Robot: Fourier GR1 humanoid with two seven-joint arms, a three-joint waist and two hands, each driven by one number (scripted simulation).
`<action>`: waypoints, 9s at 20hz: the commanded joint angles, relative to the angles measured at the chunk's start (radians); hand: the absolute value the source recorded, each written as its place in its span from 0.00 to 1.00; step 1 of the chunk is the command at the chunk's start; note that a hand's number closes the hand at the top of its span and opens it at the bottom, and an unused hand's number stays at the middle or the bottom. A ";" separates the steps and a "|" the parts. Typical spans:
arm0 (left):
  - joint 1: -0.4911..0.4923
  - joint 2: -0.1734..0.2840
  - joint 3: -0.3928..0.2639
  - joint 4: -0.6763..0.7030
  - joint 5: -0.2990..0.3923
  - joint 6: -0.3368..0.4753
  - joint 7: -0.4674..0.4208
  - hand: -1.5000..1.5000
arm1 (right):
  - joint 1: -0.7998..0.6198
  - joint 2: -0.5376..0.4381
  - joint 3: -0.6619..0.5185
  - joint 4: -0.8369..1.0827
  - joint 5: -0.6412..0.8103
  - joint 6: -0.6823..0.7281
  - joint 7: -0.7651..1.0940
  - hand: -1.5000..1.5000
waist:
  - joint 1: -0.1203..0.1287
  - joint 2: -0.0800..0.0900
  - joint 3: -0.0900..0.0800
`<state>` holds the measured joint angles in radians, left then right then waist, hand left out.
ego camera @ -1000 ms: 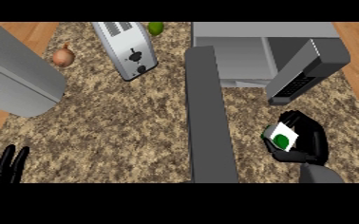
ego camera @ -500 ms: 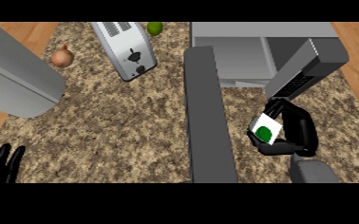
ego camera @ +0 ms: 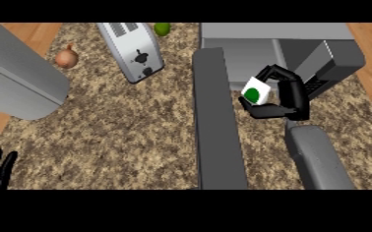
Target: Pick up the milk, place it into the microwave and close the microwave
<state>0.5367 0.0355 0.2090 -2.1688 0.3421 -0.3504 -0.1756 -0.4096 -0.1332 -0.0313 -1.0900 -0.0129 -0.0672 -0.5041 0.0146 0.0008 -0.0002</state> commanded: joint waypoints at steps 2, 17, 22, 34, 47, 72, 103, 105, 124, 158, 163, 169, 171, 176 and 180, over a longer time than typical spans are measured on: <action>0.003 0.006 0.035 -0.015 0.039 -0.016 0.021 0.00 | -0.226 0.021 -0.047 0.255 0.018 -0.033 -0.006 1.00 | 0.011 0.004 0.001; -0.119 0.017 0.010 0.095 0.015 -0.053 0.009 0.00 | -0.577 -0.056 -0.162 0.799 0.076 -0.128 -0.234 1.00 | 0.069 0.033 0.003; -0.162 0.040 0.015 0.086 0.017 -0.047 0.033 0.00 | -0.638 -0.070 -0.134 0.866 0.135 -0.228 -0.222 1.00 | 0.089 0.043 0.003; -0.186 0.035 -0.029 0.056 -0.050 -0.032 0.052 0.00 | -0.727 -0.130 -0.225 0.940 0.092 -0.482 -0.142 1.00 | 0.143 0.068 0.005; -0.256 0.044 -0.058 0.085 -0.113 -0.014 0.071 0.00 | -0.724 -0.159 -0.066 1.085 0.284 -0.785 -0.073 0.00 | 0.174 0.095 -0.001; -0.272 -0.011 -0.181 0.094 -0.252 0.021 0.070 0.00 | -0.689 -0.125 -0.206 1.025 0.141 -0.396 -0.146 0.00 | 0.130 0.063 0.006; -0.426 0.005 -0.364 0.308 -0.335 -0.019 0.104 0.00 | -0.412 -0.018 -0.282 0.957 0.051 -0.006 -0.438 0.00 | 0.006 0.012 0.002; -0.459 0.000 -0.384 0.396 -0.375 -0.028 0.049 1.00 | -0.373 -0.010 -0.277 0.943 0.050 0.017 -0.462 0.00 | -0.006 0.007 0.001; -0.624 -0.035 -0.617 0.735 -0.583 0.026 0.011 1.00 | 0.104 -0.022 -0.114 0.348 0.043 0.152 -0.360 0.00 | -0.058 -0.013 -0.003; -1.174 -0.035 -1.166 1.121 0.077 0.884 -0.147 1.00 | 0.514 -0.238 -0.084 -0.663 -0.345 0.522 0.100 0.00 | -0.209 0.025 -0.008; -1.263 -0.035 -1.139 1.167 0.160 0.938 -0.131 1.00 | 0.512 -0.232 -0.056 -0.684 -0.375 0.542 0.124 0.00 | -0.247 0.037 -0.006; -1.364 -0.035 -1.072 1.240 0.263 0.964 -0.105 1.00 | 0.490 -0.253 -0.062 -0.712 -0.438 0.567 0.155 0.00 | -0.284 0.053 -0.005; -1.391 -0.035 -1.045 1.257 0.286 0.970 -0.121 1.00 | 0.481 -0.256 -0.063 -0.729 -0.466 0.569 0.172 0.00 | -0.301 0.059 -0.007; -1.408 -0.036 -0.960 1.280 0.378 0.965 -0.206 1.00 | 0.485 -0.270 -0.069 -0.752 -0.502 0.580 0.191 0.00 | -0.320 0.070 -0.009; -1.440 -0.036 -0.939 1.328 0.418 0.951 -0.244 1.00 | 0.475 -0.293 -0.073 -0.760 -0.529 0.594 0.214 0.00 | -0.334 0.080 -0.007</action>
<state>-0.8667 -0.0002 -0.7689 -0.8769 0.7191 0.6081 -0.3787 0.0759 -0.4081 -0.0992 -1.8412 -0.5172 0.5133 -0.3059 -0.3069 0.0723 -0.0082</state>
